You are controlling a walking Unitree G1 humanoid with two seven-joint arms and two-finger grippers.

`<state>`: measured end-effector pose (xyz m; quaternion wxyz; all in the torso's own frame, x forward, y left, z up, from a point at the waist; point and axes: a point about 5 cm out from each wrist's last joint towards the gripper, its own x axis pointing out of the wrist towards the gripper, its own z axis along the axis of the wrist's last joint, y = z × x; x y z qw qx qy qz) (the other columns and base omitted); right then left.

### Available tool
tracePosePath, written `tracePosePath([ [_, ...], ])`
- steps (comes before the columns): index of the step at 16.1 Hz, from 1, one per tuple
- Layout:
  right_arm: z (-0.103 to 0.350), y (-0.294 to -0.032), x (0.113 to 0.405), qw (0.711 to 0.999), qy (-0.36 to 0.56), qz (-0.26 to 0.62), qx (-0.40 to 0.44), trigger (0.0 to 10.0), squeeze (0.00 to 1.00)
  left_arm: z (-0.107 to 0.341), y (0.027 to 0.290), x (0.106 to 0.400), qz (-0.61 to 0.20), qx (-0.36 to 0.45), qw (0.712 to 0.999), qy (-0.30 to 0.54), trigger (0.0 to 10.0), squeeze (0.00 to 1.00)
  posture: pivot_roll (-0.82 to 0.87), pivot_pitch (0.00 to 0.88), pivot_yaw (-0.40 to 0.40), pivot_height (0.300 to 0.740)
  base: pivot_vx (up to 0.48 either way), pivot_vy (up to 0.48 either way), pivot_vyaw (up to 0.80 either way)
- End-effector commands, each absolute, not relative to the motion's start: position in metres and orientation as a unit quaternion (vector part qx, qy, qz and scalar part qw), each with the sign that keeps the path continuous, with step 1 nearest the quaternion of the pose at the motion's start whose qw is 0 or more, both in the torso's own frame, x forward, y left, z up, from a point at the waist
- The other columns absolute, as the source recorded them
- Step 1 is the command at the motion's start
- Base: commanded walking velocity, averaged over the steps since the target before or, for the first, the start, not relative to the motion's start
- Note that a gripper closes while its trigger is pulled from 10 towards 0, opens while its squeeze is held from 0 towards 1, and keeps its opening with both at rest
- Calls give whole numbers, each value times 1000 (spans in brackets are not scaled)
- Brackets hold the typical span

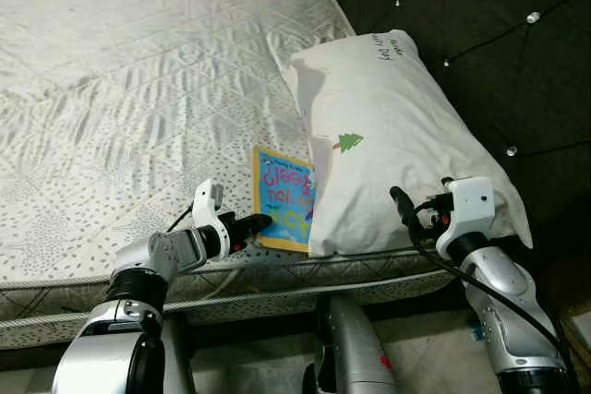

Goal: Clean up the room

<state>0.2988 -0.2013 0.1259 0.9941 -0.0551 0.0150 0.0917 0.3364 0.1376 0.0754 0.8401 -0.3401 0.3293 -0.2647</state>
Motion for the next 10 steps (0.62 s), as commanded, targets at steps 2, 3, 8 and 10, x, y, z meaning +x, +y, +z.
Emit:
tracePosePath([
  [2,129,-205,299,994,12,90,-61,10000,0,74,135,334,-274,-351,832,331,10000,0,-173,94,-139,539,0,0,0],
  [3,128,-205,298,994,13,89,-62,10000,0,72,141,334,-257,-358,835,330,10000,0,-174,95,-137,539,0,0,0],
  [8,127,-204,297,994,15,90,-60,10000,0,56,171,325,-200,-368,843,337,10000,0,-171,99,-139,539,0,0,0],
  [10,127,-204,297,994,16,91,-61,10000,0,51,182,323,-177,-368,847,340,10000,0,-176,101,-144,539,0,0,0],
])
